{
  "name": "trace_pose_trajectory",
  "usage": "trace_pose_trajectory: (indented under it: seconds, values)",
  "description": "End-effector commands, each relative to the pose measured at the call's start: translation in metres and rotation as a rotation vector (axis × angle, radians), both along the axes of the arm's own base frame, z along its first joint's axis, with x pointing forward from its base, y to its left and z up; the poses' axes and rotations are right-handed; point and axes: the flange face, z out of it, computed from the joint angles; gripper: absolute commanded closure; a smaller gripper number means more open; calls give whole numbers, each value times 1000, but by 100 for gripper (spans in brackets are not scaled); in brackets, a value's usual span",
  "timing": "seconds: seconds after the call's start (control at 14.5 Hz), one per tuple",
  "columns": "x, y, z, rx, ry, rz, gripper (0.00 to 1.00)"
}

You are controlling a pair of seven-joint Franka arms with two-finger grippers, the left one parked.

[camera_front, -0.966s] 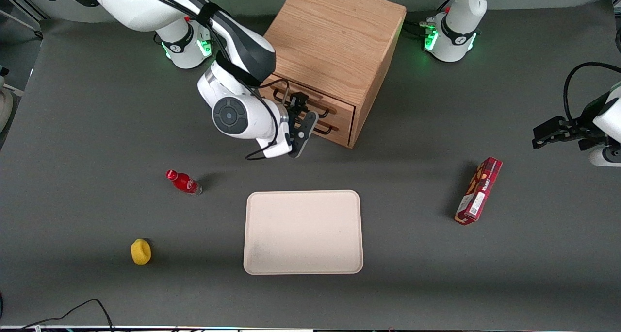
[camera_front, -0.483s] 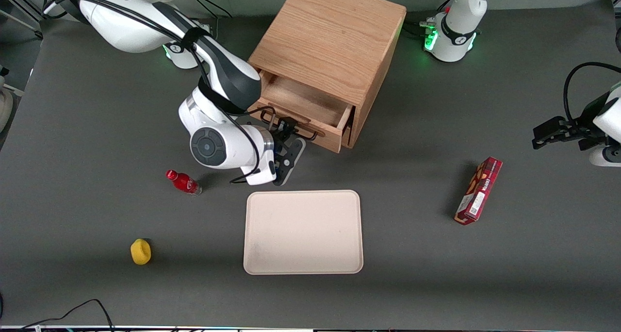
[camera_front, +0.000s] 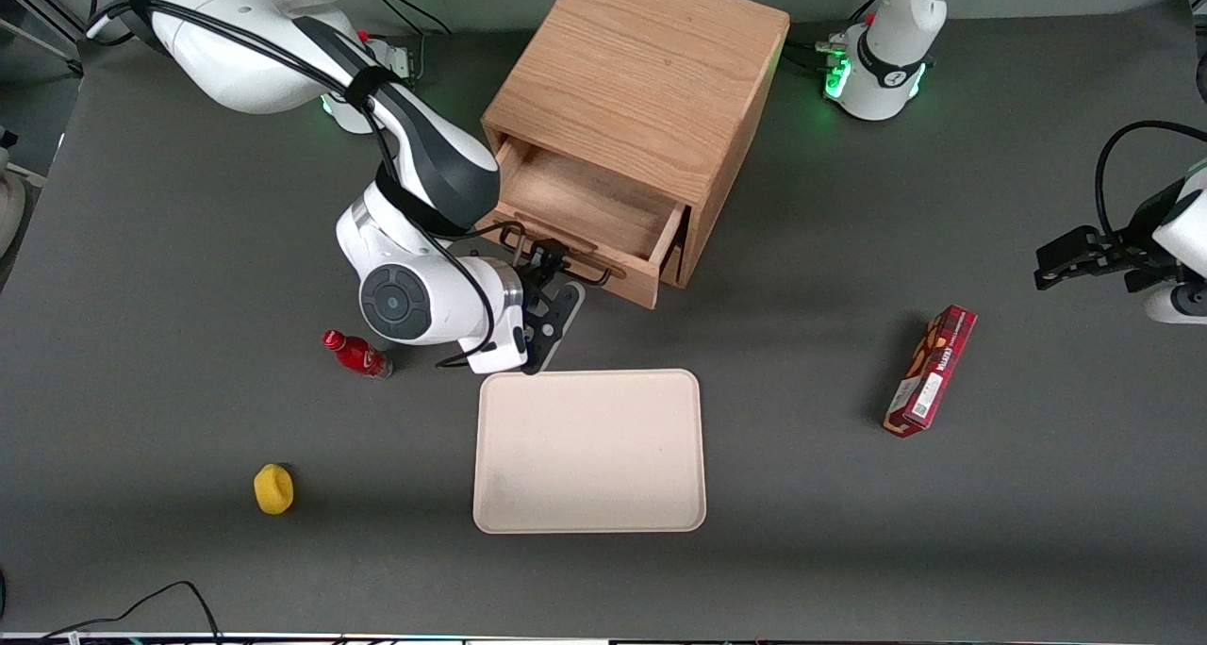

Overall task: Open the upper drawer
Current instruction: 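Pull the upper drawer outward from the cabinet with the right gripper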

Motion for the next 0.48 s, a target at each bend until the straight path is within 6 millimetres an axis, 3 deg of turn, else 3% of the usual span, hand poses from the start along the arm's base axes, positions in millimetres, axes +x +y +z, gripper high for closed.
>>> trace_pose_trajectory:
  seconds: [0.0,0.14,0.41]
  values:
    - [18,-4,-3,7,-35,45,0]
    - [30,-15,-10,22,-51,76,0]
    - [47,-33,-5,33,-97,107,0]
